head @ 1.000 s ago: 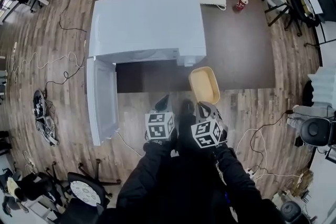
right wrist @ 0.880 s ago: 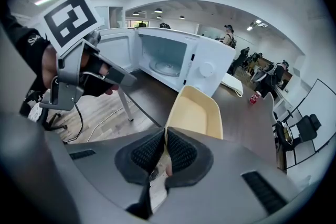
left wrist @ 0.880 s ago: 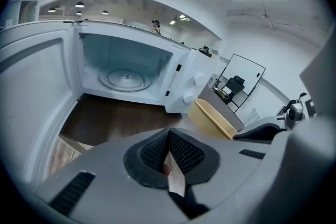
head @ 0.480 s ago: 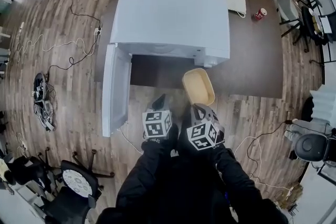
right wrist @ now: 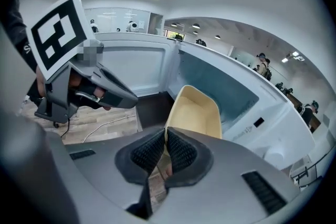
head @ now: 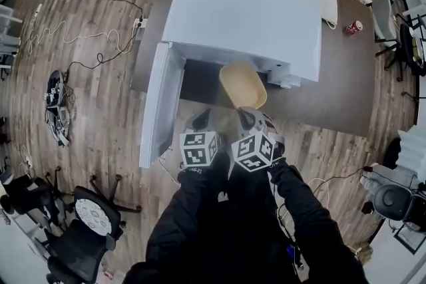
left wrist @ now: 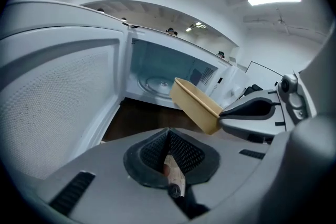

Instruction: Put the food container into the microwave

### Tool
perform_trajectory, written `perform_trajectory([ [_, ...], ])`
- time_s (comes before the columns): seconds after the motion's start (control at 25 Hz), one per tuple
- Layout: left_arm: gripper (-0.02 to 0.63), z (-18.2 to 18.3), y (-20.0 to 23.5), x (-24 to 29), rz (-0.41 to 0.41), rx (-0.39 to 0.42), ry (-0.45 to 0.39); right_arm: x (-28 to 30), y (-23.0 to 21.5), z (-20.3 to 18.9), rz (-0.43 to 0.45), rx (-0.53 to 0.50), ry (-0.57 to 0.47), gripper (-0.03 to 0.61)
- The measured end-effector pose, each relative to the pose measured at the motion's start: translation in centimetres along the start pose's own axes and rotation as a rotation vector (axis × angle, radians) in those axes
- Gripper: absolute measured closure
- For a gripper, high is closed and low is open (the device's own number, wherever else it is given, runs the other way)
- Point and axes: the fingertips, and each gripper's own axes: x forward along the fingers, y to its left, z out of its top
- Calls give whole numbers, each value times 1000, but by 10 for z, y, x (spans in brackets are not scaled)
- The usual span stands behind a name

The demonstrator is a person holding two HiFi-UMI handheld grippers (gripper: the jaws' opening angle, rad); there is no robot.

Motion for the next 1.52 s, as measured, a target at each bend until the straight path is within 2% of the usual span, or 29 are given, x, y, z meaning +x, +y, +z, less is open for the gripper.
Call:
perform_trajectory([
  [0.4, 580, 17, 26, 33, 23, -42, -15, 65, -45, 29, -40, -68, -12, 543],
  [0.92, 580, 29, 44, 57, 49, -83, -23, 117, -85, 47, -76, -115, -2, 543],
  [1.52, 580, 27, 51, 64, 72, -106, -7, 140, -96, 61, -76, -146, -16, 543],
])
